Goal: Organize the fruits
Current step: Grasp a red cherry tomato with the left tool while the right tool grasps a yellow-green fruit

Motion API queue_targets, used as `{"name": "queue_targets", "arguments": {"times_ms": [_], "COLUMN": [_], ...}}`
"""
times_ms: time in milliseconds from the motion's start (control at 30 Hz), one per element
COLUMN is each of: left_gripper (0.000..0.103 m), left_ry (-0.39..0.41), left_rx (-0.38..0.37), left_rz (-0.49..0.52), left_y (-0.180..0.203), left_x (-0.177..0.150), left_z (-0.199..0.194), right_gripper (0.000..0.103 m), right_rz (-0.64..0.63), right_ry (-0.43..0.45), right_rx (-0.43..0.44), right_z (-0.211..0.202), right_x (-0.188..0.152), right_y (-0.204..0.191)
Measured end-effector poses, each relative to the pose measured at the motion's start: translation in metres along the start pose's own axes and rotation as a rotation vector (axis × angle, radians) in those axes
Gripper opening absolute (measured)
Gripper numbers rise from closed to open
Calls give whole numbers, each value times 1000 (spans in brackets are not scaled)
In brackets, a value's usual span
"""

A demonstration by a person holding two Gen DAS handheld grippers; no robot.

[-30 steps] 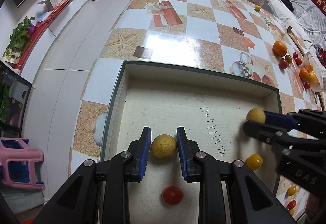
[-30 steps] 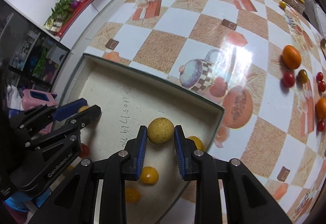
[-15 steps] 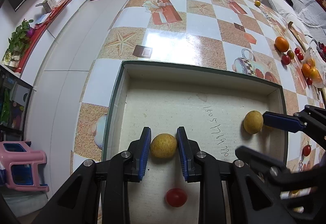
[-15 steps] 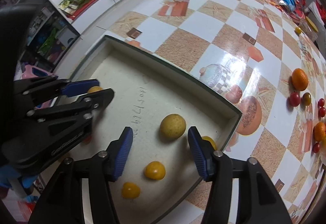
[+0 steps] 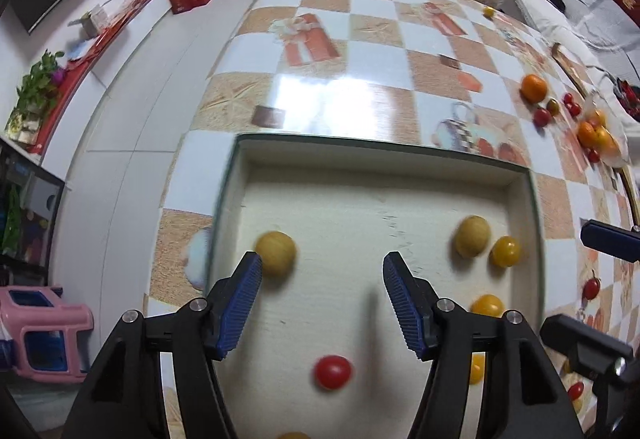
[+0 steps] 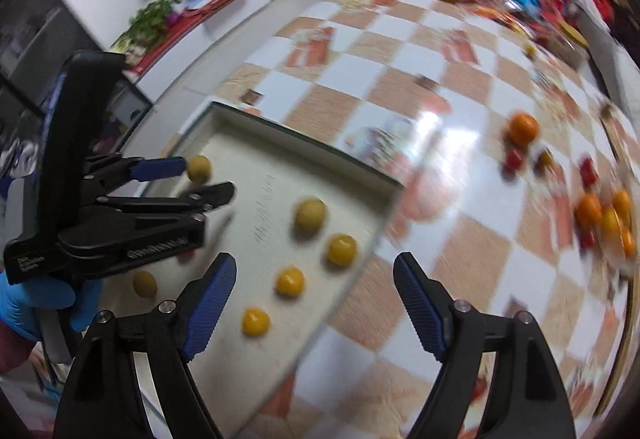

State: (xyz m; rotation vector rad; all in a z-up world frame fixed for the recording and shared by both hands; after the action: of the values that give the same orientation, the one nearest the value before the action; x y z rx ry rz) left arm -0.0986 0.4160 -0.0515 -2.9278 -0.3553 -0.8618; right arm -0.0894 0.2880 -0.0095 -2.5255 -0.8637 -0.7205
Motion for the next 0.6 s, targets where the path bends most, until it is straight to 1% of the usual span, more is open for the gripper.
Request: {"name": "queue_targets", "arguments": {"times_ms": [200,267,400,500,600], "left_gripper": [64,64,64,64,64], "left_ry": [21,20,23,11,0], "left_rx": [-53,-77,-121,-166,-206], "left_rz": [60,75,142,181,228], "left_y": [41,57,95,125,156], "left_x": [2,1,-4,-11,-18], "left_z": [-18,-23,-36,-42,-45], "right_gripper": [84,84,84,84,84], "right_rz": [120,168,254,299,348], "right_ry": [-43,-60,-93,-113,-131], "right_rx": [-110,-157,-231,-271,-291], "right_z": [-28,-42,-66,-81,-95], "right_x": [-44,-64,-102,-127,-153], "right_y": [57,80,117,135,146]}}
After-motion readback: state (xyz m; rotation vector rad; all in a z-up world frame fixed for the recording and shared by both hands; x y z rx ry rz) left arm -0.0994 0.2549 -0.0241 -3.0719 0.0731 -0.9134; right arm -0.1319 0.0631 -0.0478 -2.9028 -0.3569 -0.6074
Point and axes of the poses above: each gripper's, at about its wrist camera, not at the fingertips, and z roughly the way its jaws point, y to its right, x to its top, the point moved 10 cm from there along z, roughly the way its jaws point, and after that the axes turned 13 degrees about y, right-handed, at the moved point
